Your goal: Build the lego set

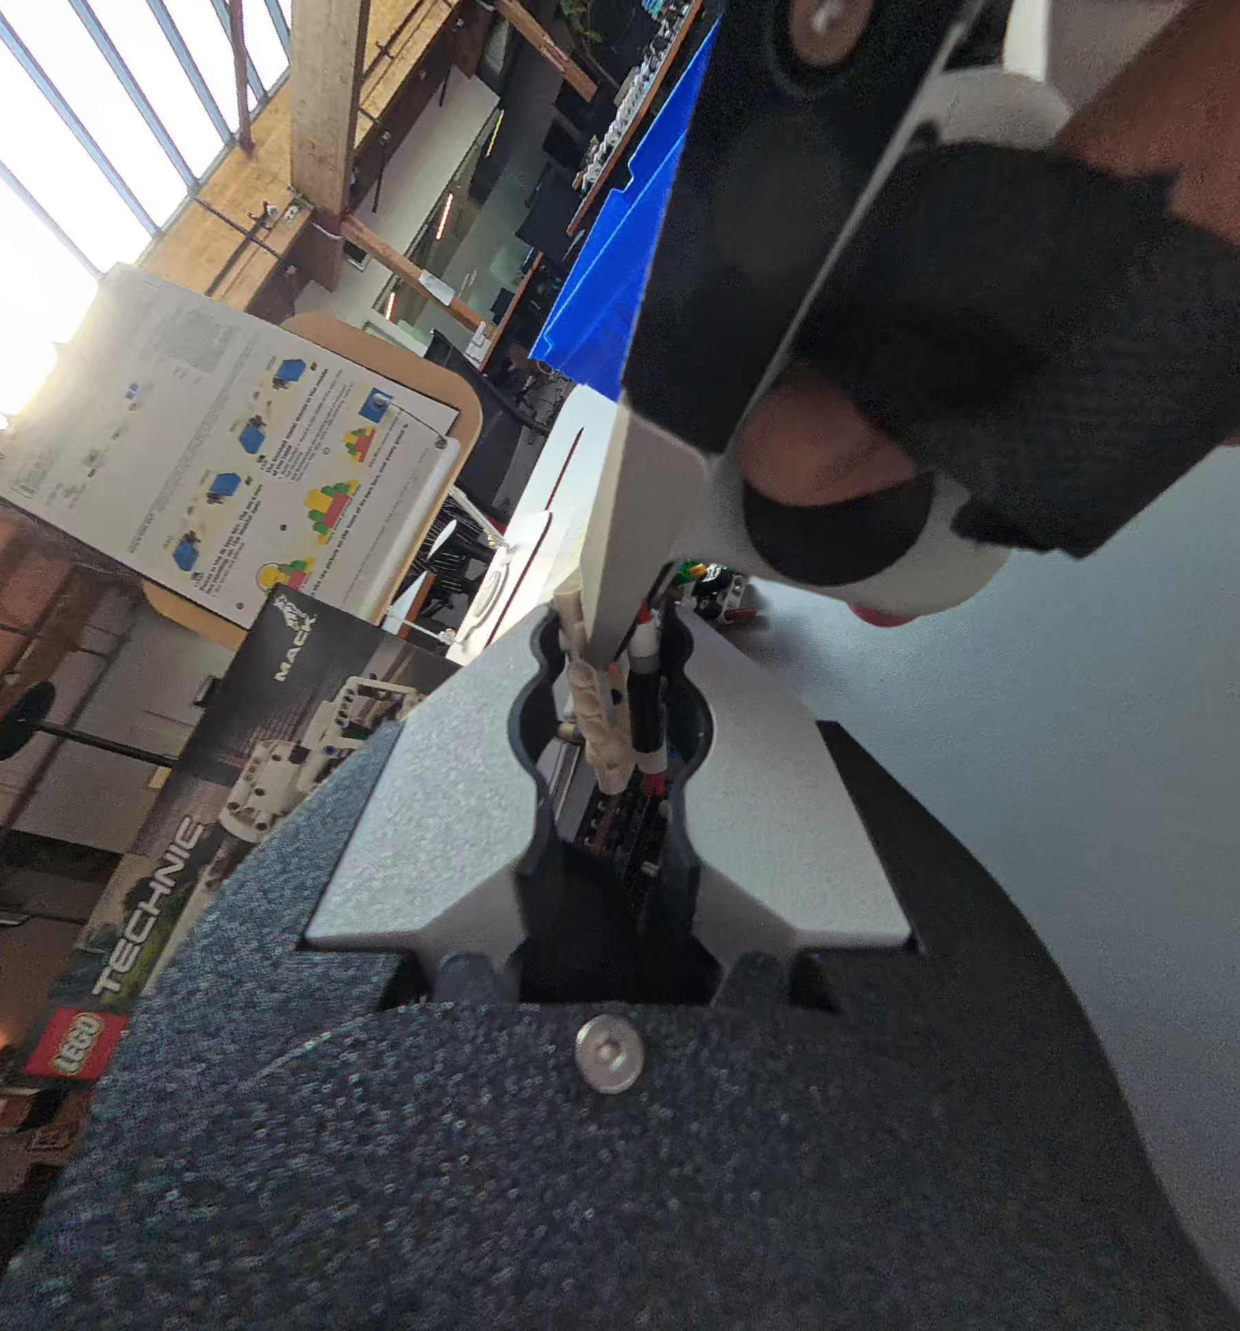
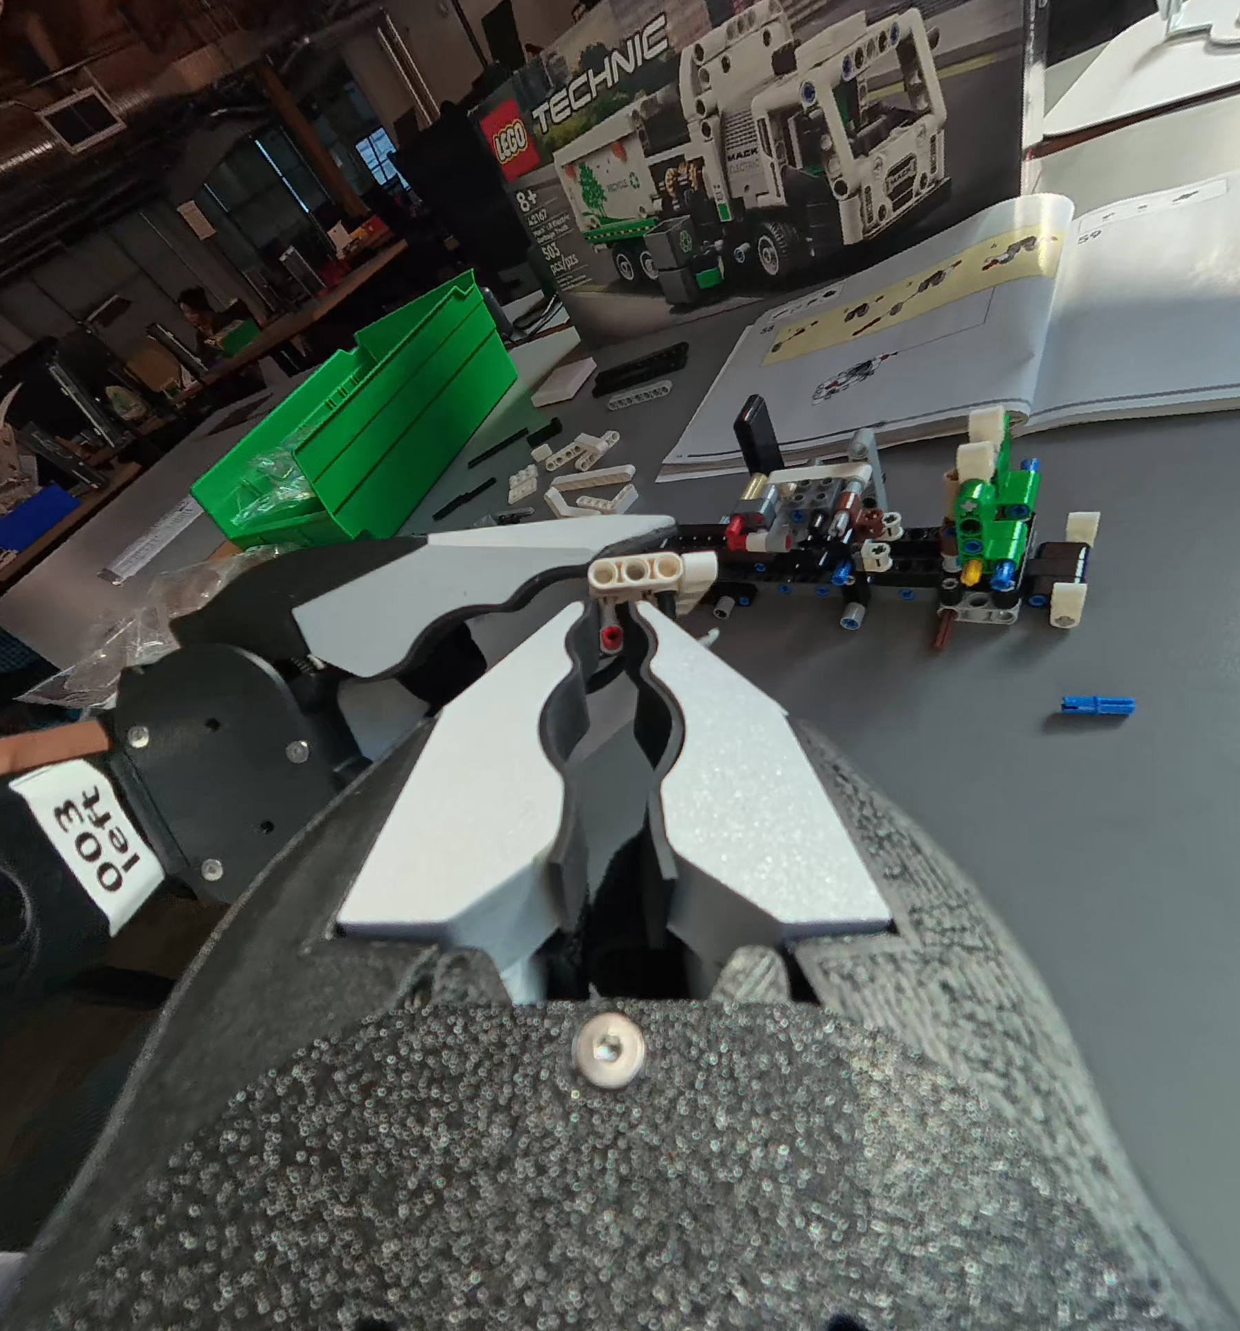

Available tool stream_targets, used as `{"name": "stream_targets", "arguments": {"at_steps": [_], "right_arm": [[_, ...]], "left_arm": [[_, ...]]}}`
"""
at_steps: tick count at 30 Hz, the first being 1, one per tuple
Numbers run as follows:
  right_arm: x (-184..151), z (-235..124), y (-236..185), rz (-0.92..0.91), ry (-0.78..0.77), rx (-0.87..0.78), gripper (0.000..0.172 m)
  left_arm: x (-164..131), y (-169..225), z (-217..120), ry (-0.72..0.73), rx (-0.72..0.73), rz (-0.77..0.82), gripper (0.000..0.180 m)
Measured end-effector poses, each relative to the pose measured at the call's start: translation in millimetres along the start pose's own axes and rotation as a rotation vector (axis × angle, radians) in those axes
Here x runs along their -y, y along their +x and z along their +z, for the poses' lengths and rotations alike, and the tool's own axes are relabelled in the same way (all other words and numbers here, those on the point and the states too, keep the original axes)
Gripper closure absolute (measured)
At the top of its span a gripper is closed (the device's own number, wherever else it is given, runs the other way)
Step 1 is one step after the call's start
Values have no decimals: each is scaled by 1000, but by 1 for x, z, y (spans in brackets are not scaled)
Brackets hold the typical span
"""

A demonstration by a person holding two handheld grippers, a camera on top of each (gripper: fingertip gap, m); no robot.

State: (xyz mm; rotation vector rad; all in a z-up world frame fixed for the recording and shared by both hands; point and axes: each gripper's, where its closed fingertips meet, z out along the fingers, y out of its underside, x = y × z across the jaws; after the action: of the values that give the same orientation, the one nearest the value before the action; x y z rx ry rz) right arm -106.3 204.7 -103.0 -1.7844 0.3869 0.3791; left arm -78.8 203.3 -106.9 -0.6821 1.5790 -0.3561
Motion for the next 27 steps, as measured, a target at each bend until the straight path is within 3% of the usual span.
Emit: {"name": "stream_targets", "arguments": {"at_steps": [1, 3, 10, 15, 20, 24, 27], "right_arm": [[2, 0, -1, -24, 6, -18, 168], [5, 0, -3, -24, 11, -23, 168], [2, 1, -4, -22, -7, 39, 167], [1, -13, -4, -123, -47, 141, 159], [20, -31, 21, -324, -2, 113, 157], [18, -20, 8, -99, -85, 347, 135], [13, -8, 8, 11, -145, 377, 123]], "left_arm": [[1, -2, -1, -8, 37, 47, 160], [2, -6, -2, -10, 74, 90, 160], [1, -1, -2, 56, -74, -102, 159], [-4, -3, 0, 50, -98, -143, 160], [-3, -1, 1, 68, -148, -209, 161], [-1, 2, 0, 70, -148, -193, 161], [-5, 1, 2, 47, -118, -158, 161]]}}
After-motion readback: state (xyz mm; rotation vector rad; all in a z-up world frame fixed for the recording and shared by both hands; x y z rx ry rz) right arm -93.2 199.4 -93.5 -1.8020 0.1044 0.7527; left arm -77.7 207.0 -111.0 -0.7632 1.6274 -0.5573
